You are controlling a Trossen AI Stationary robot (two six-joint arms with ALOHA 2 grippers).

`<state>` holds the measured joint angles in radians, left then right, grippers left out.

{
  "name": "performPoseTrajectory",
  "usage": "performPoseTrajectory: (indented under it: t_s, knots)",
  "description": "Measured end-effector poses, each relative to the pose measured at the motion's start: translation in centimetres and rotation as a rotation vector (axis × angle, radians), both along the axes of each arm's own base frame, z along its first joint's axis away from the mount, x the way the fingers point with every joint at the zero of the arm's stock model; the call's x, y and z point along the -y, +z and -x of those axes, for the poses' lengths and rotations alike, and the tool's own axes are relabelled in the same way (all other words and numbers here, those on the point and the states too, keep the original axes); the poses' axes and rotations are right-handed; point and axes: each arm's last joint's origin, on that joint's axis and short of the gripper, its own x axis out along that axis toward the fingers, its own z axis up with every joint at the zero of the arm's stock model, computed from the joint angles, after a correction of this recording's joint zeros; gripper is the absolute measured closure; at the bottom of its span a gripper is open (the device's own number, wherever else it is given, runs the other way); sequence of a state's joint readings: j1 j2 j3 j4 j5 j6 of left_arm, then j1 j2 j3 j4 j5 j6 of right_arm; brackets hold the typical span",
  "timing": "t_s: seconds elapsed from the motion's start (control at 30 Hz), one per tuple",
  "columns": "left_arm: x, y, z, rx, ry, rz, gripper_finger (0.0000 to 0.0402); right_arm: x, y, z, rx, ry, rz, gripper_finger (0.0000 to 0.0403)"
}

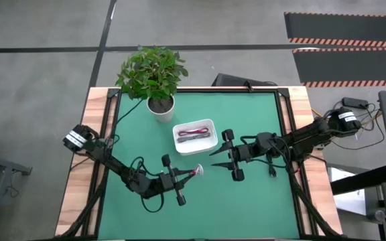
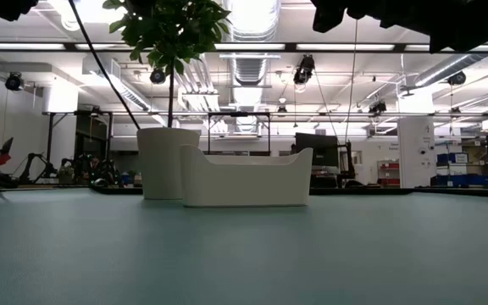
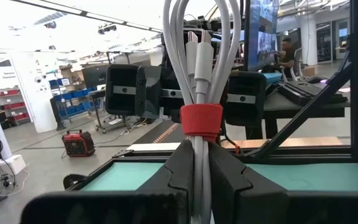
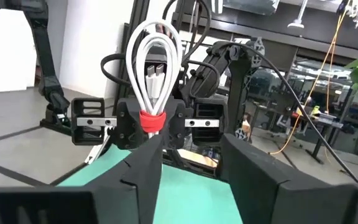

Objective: Pick and place USB-C Cables
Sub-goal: Put the white charger cable into the white bin

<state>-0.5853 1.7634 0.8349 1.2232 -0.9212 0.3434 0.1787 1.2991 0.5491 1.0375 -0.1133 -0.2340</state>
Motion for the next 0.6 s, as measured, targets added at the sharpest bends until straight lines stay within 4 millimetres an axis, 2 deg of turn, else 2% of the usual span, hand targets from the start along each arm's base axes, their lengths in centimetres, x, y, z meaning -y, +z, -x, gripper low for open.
performPoseTrajectory:
  t_s: [0.2,0.4,0.6]
  knots:
    - [-0.3,0.0,-0.1,0.0,0.008,0.0,0.0391,-0.1,0.4,0.1,0.036,0.044,-0.036,0.0223]
    - [-0.8,0.0,-0.5,0.001,0.027,0.004,0.0391,-0.3,0.2,-0.2,0.053,0.092,-0.06,0.0219]
    - [-1.2,-0.2,-0.6,0.004,0.033,0.02,0.0391,-0.6,-0.1,-1.4,0.032,0.117,-0.073,0.0218]
